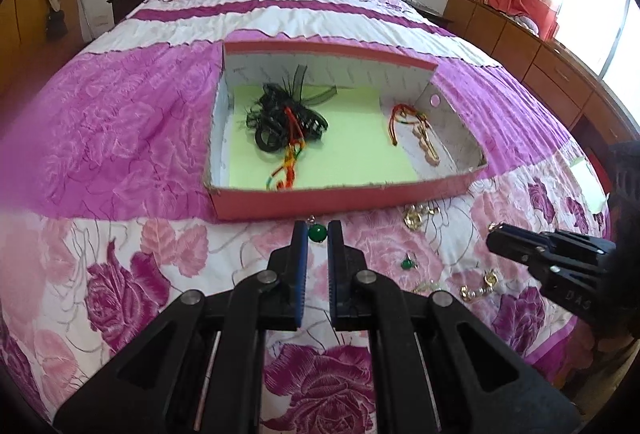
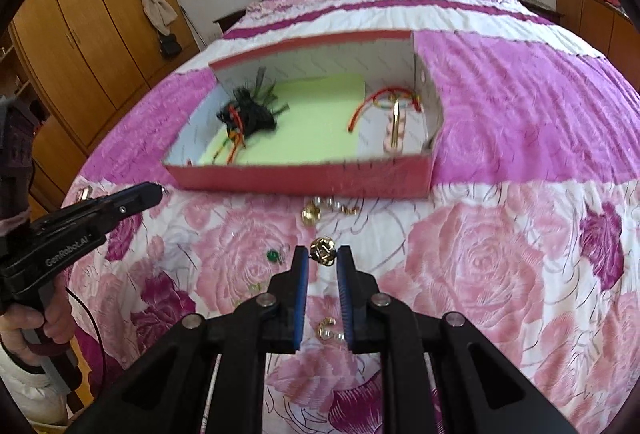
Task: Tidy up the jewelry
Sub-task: 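Carry the green earring toward the box with the left tool while the right tool grasps a gold charm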
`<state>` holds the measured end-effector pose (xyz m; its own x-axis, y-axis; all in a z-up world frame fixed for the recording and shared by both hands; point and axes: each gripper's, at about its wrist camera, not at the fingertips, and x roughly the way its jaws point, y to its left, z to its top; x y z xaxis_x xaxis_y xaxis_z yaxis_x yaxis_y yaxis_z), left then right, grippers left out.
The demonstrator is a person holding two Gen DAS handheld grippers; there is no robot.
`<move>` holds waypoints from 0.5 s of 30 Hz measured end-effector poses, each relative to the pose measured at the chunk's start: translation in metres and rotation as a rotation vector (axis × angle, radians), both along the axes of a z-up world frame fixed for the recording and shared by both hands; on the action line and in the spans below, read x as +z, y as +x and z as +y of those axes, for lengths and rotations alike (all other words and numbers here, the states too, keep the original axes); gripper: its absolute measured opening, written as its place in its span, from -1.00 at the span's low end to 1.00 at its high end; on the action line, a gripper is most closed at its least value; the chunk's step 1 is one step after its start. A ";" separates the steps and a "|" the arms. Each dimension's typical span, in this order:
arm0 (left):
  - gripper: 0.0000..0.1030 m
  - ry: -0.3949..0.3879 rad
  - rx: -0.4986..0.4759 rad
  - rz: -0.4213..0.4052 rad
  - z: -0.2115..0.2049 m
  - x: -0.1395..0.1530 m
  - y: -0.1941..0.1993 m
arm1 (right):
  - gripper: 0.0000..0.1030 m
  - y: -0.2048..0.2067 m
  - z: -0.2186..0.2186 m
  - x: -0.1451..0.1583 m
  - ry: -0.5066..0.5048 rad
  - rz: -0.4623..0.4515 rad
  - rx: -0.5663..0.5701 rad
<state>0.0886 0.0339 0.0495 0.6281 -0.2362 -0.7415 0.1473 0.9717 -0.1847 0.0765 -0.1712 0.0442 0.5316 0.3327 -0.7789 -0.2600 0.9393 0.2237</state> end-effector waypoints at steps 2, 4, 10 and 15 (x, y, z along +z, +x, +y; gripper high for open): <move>-0.99 0.004 0.003 -0.013 0.001 0.004 0.004 | -0.69 0.003 0.000 0.005 0.004 -0.014 0.000; -0.99 0.009 0.006 -0.024 0.002 0.007 0.008 | -0.69 0.008 0.001 0.011 0.003 -0.033 0.001; -0.99 0.021 0.028 -0.040 0.005 0.010 0.032 | -0.69 0.027 0.003 0.026 -0.001 -0.085 0.004; -0.99 0.041 0.040 -0.034 0.004 0.003 0.054 | -0.69 0.055 0.004 0.031 -0.004 -0.091 0.002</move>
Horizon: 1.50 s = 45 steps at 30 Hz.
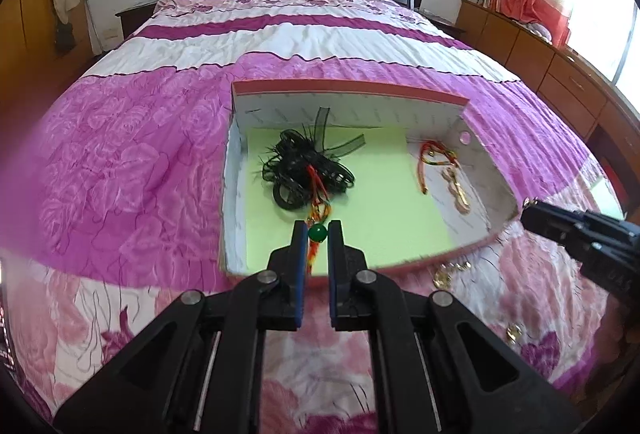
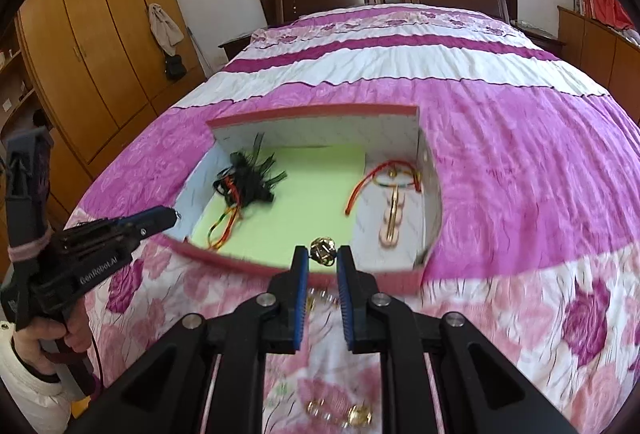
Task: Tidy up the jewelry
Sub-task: 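Carry the green earring toward the box with the left tool while the right tool grasps a gold charm, then lower the green earring and gold charm into the box and open both tools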
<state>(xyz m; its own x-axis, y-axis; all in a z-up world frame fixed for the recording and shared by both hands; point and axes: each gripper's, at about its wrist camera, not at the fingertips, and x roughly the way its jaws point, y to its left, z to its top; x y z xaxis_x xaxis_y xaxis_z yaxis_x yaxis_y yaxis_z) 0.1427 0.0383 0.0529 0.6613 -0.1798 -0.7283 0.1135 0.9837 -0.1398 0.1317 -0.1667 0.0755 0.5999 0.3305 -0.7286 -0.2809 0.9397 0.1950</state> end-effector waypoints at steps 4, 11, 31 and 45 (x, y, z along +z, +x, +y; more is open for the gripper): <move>-0.99 0.012 0.006 0.027 -0.003 -0.010 0.015 | -0.69 0.019 -0.002 -0.007 -0.017 0.024 -0.007; -0.99 0.015 0.005 0.075 -0.008 -0.028 0.029 | -0.69 0.052 -0.007 -0.035 -0.060 0.120 -0.027; -0.83 0.052 0.015 0.123 -0.015 -0.042 0.033 | -0.57 0.063 -0.009 -0.052 -0.081 0.175 -0.039; -0.55 0.009 0.028 0.093 -0.008 -0.019 0.011 | -0.43 0.032 -0.002 -0.018 -0.019 0.096 -0.003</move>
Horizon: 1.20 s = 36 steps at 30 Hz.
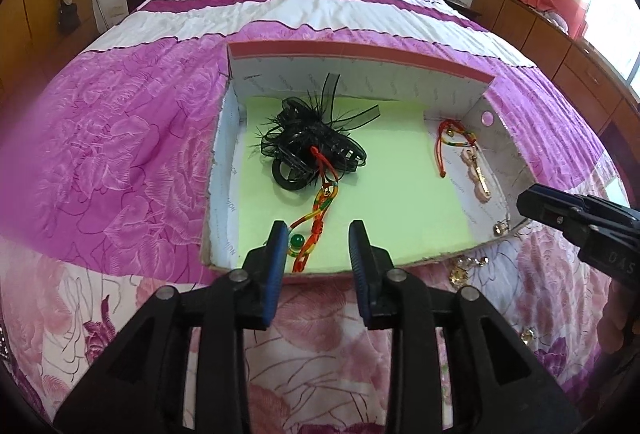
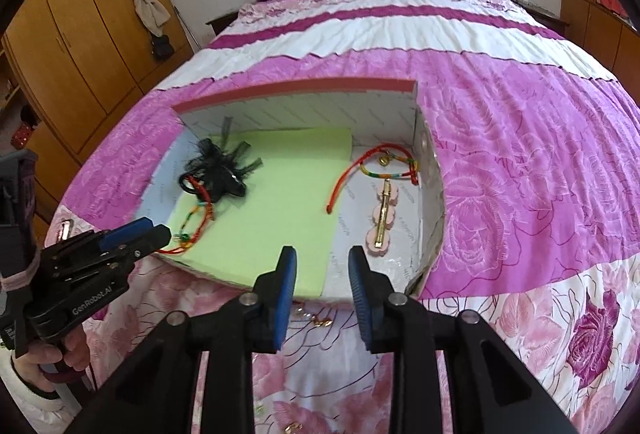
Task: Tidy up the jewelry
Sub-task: 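Lower the green earring and gold charm into the box and open both tools, then grasp the second green earring with the left tool while the right tool moves to a gold pearl earring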
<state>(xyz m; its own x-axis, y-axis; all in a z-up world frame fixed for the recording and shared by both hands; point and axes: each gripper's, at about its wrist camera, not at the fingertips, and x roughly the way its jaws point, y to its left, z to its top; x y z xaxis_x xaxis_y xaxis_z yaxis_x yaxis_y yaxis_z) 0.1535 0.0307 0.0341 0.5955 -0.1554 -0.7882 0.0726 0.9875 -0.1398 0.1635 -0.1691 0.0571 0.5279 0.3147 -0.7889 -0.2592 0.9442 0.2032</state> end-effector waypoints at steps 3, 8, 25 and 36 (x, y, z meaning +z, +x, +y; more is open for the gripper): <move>-0.55 -0.009 -0.003 -0.007 0.001 0.005 -0.006 | -0.43 -0.010 -0.001 0.009 0.014 -0.021 0.001; -0.54 -0.012 -0.017 -0.020 -0.002 0.016 -0.018 | -0.42 -0.027 -0.004 0.022 0.033 -0.046 -0.001; -0.52 -0.031 -0.117 -0.021 -0.026 0.026 -0.049 | -0.41 -0.075 -0.027 0.021 0.050 -0.026 -0.034; -0.52 -0.028 -0.174 0.046 -0.051 0.000 -0.054 | -0.41 -0.093 -0.049 -0.004 0.048 0.026 -0.087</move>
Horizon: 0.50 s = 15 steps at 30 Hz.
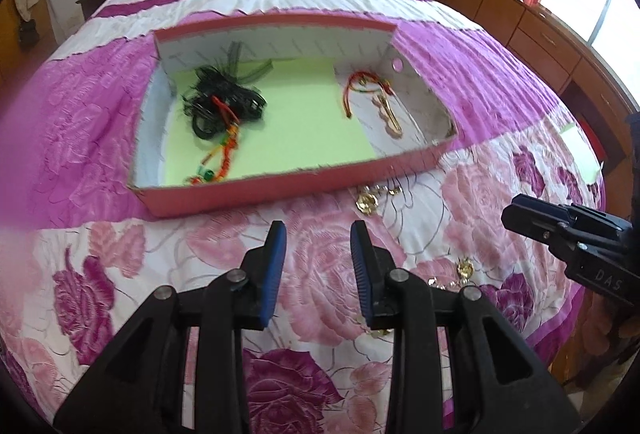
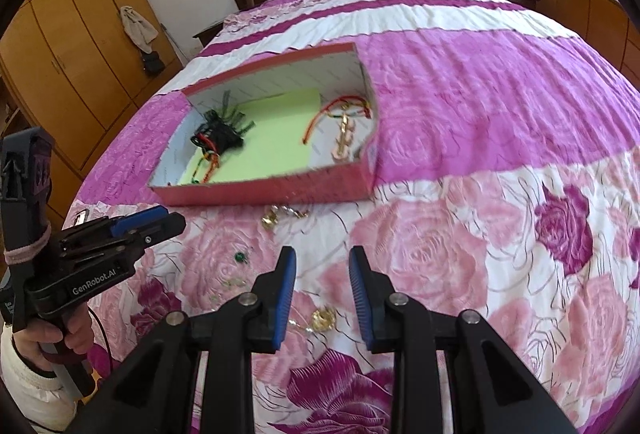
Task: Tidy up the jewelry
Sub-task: 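Grasp the second green earring with the left tool while the right tool moves to a gold pearl earring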
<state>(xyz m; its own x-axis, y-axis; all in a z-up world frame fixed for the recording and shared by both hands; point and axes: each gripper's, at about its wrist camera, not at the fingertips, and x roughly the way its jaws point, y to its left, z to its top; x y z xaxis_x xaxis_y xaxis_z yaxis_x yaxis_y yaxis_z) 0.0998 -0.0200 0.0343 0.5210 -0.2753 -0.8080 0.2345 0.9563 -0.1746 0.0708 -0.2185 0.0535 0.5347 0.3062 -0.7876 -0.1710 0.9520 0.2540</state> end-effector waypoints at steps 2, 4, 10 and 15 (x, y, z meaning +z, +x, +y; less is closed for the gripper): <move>-0.52 0.000 -0.010 0.012 -0.004 -0.005 0.000 | -0.41 -0.002 -0.004 -0.005 -0.002 0.007 -0.009; -0.52 0.005 -0.026 0.022 -0.010 -0.011 -0.001 | -0.41 -0.003 -0.006 -0.008 -0.001 0.013 -0.014; -0.53 0.024 -0.057 0.043 -0.024 -0.026 0.002 | -0.41 -0.006 -0.015 -0.019 0.005 0.032 -0.031; -0.54 0.055 -0.063 0.057 -0.030 -0.037 0.003 | -0.41 -0.008 -0.022 -0.027 0.017 0.048 -0.047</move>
<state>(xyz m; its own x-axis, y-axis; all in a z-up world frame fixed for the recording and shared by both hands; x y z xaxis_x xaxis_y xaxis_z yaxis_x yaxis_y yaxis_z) 0.1026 -0.0497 -0.0027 0.4568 -0.2607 -0.8505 0.2854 0.9485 -0.1374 0.0632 -0.2404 0.0270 0.5110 0.2953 -0.8073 -0.1132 0.9541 0.2773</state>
